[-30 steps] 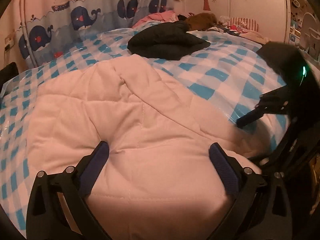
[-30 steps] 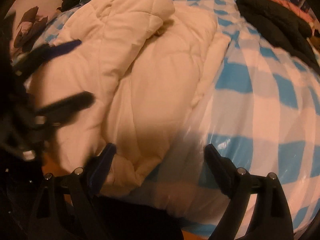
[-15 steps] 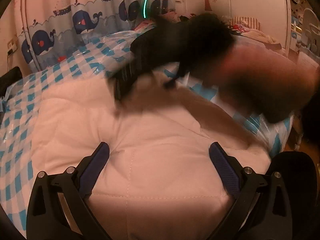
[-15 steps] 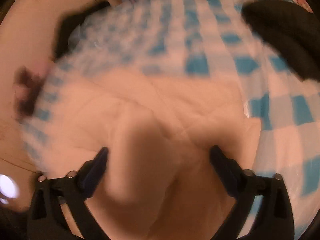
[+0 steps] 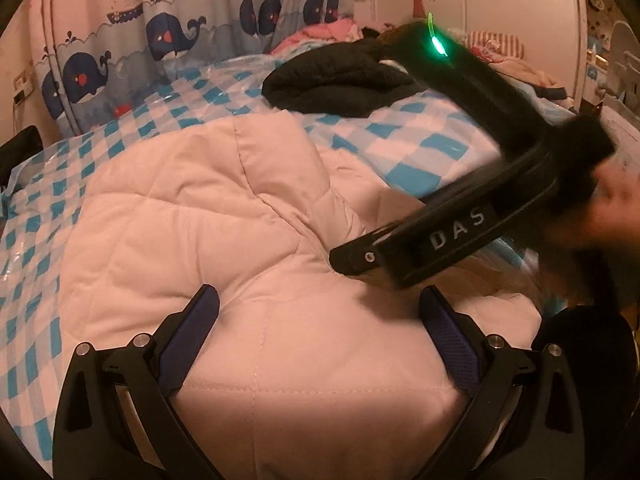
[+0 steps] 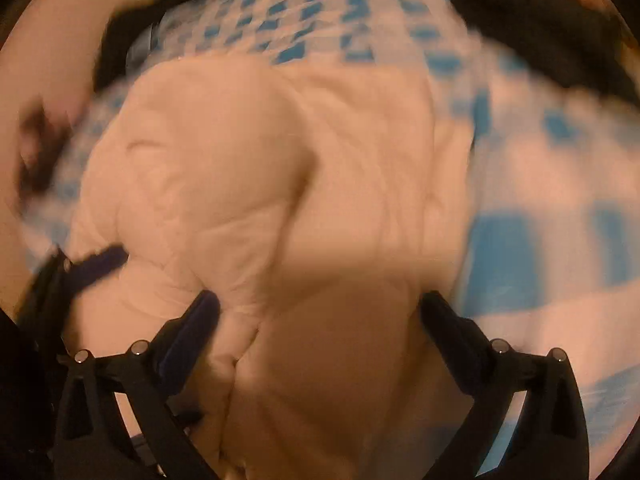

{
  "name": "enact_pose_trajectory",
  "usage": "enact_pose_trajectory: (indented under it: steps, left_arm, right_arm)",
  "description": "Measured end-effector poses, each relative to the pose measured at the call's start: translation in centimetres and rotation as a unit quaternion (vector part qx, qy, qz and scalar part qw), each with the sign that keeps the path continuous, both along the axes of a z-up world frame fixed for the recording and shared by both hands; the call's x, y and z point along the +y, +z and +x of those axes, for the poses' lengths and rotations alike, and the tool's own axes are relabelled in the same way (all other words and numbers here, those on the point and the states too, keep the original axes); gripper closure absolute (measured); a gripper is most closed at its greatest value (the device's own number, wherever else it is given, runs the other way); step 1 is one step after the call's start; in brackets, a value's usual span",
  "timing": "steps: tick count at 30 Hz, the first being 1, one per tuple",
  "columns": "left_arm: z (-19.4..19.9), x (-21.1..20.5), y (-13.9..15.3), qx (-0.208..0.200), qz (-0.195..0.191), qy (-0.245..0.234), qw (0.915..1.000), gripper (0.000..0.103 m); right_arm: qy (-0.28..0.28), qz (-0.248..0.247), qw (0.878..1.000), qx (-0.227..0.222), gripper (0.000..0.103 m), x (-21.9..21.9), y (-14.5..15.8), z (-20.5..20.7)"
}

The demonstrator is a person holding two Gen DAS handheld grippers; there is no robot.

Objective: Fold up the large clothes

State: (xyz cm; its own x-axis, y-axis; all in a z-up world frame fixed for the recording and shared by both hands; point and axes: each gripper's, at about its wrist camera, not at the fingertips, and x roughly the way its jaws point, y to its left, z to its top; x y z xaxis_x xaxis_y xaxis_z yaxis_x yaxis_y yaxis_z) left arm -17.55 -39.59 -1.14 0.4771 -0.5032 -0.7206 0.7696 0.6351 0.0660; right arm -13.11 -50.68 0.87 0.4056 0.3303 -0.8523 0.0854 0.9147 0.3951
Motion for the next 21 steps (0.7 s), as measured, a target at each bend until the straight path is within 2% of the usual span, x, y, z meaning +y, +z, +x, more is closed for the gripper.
enact_pose_trajectory:
  steps: [1, 4, 5, 7, 8, 11, 12, 14, 15, 16, 17, 19, 21]
  left_arm:
    - [-0.1, 0.1, 0.5, 0.007, 0.000, -0.003, 1.0000, 0.008]
    - [-1.6, 2.5, 3.6, 0.008, -0.026, 0.000, 0.9996, 0.008]
    - [-2.1, 3.6, 4.1, 0.005, -0.031, 0.008, 0.9995, 0.008]
    - [-2.3, 5.6, 4.0, 0.013, -0.034, 0.025, 0.9990, 0.008]
    - [-2.1, 6.4, 3.5, 0.018, -0.031, 0.028, 0.9990, 0.008]
    - [-1.8, 7.1, 2.2, 0.028, -0.028, 0.030, 0.9988, 0.008]
    - [-1.8, 6.9, 2.0, 0.027, -0.026, 0.029, 0.9989, 0.008]
    - [-1.9, 5.9, 1.5, 0.025, -0.009, 0.019, 0.9994, 0.008]
    - [-2.2, 5.3, 1.1, 0.018, 0.008, 0.010, 0.9998, 0.008]
    - [-2.5, 4.9, 0.9, 0.005, 0.024, 0.004, 0.9997, 0.008]
    - [-2.6, 5.0, 1.3, 0.009, 0.022, 0.002, 0.9997, 0.008]
    - [-2.1, 6.4, 2.9, 0.036, -0.006, 0.000, 0.9993, 0.008]
    - [-1.0, 9.8, 5.4, 0.075, -0.070, 0.026, 0.9944, 0.008]
  right_arm:
    - [0.000, 0.017, 1.000, 0.000, 0.005, -0.6, -0.1, -0.1]
    - [-0.006, -0.009, 1.000, -0.011, 0.006, -0.2, 1.0, -0.3]
    - [-0.007, -0.003, 1.000, -0.011, 0.006, -0.4, 1.2, -0.4]
    - [-0.023, 0.025, 0.999, -0.005, 0.006, -1.7, 2.2, -1.0]
    - [-0.027, 0.026, 0.999, -0.019, 0.006, -2.2, 3.4, -2.2]
    - [0.001, 0.038, 0.998, -0.050, 0.006, -1.3, 5.8, -4.9]
    - [0.022, 0.019, 0.999, -0.040, 0.006, -0.3, 5.7, -5.9]
    - [0.043, -0.065, 0.997, -0.007, 0.006, 1.5, 3.9, -6.6]
    - [0.049, -0.081, 0.995, 0.011, 0.006, 2.0, 1.8, -6.6]
    - [0.047, -0.060, 0.997, 0.024, 0.006, 1.7, 0.6, -6.3]
    - [0.044, -0.041, 0.998, 0.028, 0.006, 0.9, 0.4, -6.6]
    - [0.049, -0.036, 0.998, 0.025, 0.006, 0.4, 1.3, -7.0]
    - [0.037, 0.013, 0.999, 0.022, 0.006, -0.7, 2.6, -7.4]
